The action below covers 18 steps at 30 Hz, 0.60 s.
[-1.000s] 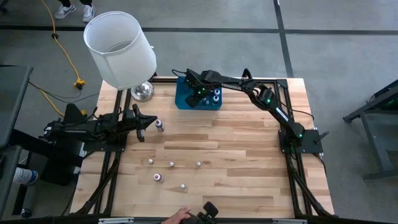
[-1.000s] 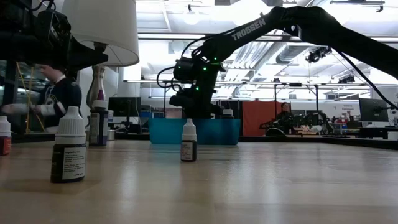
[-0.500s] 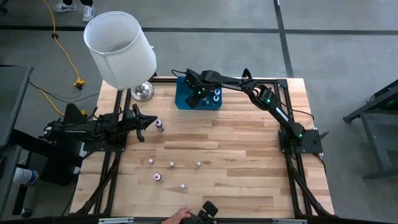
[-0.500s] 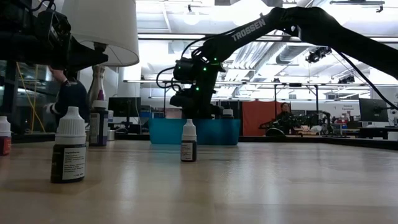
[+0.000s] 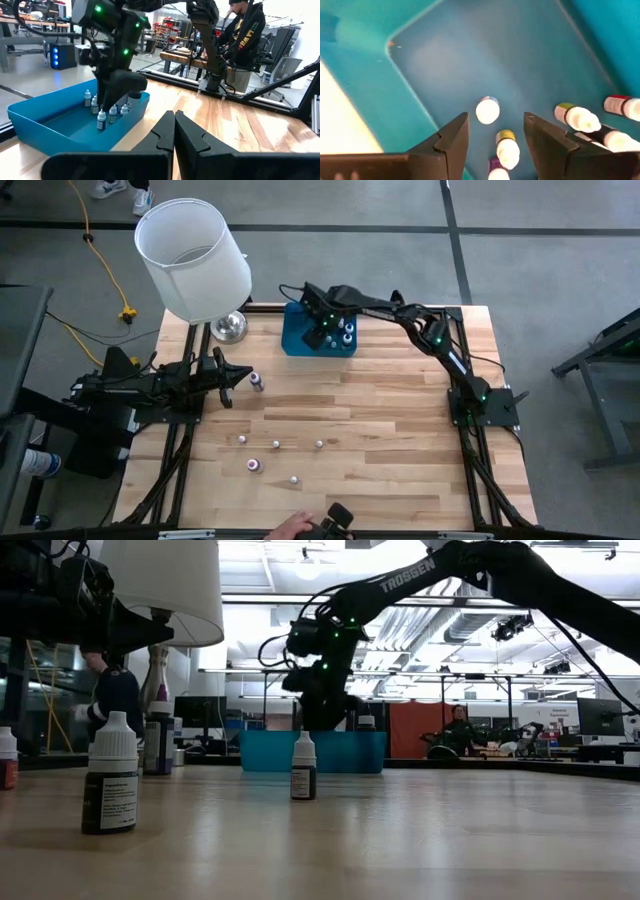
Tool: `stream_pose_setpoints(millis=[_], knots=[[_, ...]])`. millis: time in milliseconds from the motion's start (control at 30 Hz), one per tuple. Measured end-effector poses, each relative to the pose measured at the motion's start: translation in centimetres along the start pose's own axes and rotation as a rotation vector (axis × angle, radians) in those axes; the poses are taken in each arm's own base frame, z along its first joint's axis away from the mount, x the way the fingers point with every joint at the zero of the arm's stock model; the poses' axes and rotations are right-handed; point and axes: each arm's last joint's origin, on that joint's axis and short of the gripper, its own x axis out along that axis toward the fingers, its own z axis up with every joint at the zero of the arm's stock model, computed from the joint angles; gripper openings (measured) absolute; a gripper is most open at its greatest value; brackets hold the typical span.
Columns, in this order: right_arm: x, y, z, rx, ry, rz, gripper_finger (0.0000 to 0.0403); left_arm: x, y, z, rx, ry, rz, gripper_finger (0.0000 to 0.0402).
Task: Pick & Place food coloring
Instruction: Put the small green food coloring bottle into the blue bin
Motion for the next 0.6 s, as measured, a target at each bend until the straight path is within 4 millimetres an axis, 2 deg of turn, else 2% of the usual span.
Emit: stream_pose_setpoints(millis=[367, 600], knots=[[-3.2, 0.4, -0.1, -0.075, -0.017, 0.049, 0.0177, 0.0, 0.0, 0.0, 0.0, 0.0, 0.0, 0.0], [-6.0, 1.9, -0.3, -0.135, -0.06, 0.063, 0.0177, 0.0, 0.0, 0.0, 0.0, 0.0, 0.0, 0.0]])
